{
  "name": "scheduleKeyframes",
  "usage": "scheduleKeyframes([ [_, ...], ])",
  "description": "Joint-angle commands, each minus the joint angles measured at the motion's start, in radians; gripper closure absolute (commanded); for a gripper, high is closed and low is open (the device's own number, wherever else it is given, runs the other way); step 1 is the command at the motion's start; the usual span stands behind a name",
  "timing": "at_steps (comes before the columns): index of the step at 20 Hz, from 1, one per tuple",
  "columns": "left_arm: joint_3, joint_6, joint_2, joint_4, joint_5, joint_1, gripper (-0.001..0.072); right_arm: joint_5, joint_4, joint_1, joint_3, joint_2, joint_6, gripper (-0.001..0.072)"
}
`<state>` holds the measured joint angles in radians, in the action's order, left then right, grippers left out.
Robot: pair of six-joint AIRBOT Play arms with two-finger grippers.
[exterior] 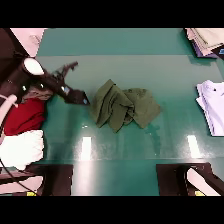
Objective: Fold the shirts.
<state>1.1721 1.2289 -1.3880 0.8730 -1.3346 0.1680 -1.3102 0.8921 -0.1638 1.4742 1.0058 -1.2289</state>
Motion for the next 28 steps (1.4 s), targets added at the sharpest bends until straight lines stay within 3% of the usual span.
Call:
scheduleKeyframes([
  [1,-0.27,-0.007,0.06,-0.072,0.159,0.053,0.0044,-0.041,-0.002,0.001,0.001,0.037,0.0,0.0691],
  [5,-0.34,-0.024,0.058,-0.086,0.346,0.191,0.0043,-0.055,-0.002,0.001,0.001,0.053,0.0,0.0691],
  [9,-0.34,0.027,0.058,-0.087,0.486,0.212,0.0046,-0.068,-0.002,0.001,0.001,0.042,0.0,0.0691],
  [10,-0.34,0.03,0.058,-0.088,0.484,0.212,0.0196,-0.069,-0.002,0.001,0.001,0.038,0.0,0.0691],
  [11,-0.34,0.027,0.058,-0.087,0.479,0.212,0.0484,-0.072,-0.002,0.001,0.001,0.037,0.0,0.0691],
  [12,-0.34,0.027,0.058,-0.087,0.481,0.212,0.0654,-0.078,-0.002,0.001,0.001,0.038,0.0,0.0691],
  [13,-0.34,0.028,0.059,-0.087,0.483,0.212,0.0681,-0.086,-0.002,0.001,0.001,0.038,0.0,0.0691],
  [19,-0.13,-0.013,0.168,-0.041,0.203,0.002,0.0682,-0.251,-0.003,0.009,-0.027,0.113,-0.001,0.0687],
  [20,-0.089,-0.02,0.196,-0.041,0.16,-0.034,0.0681,-0.254,-0.003,0.024,-0.064,0.143,-0.001,0.0632],
  [22,-0.018,-0.032,0.235,-0.027,0.086,-0.077,0.0681,-0.227,-0.003,0.067,-0.152,0.212,0.0,0.0203],
  [25,0.024,-0.032,0.255,-0.01,0.037,-0.09,0.0681,-0.075,-0.003,0.14,-0.239,0.344,0.0,0.0179],
  [28,0.024,-0.022,0.254,-0.01,0.033,-0.09,0.0681,-0.003,-0.002,0.203,-0.174,0.52,0.024,0.0187],
])
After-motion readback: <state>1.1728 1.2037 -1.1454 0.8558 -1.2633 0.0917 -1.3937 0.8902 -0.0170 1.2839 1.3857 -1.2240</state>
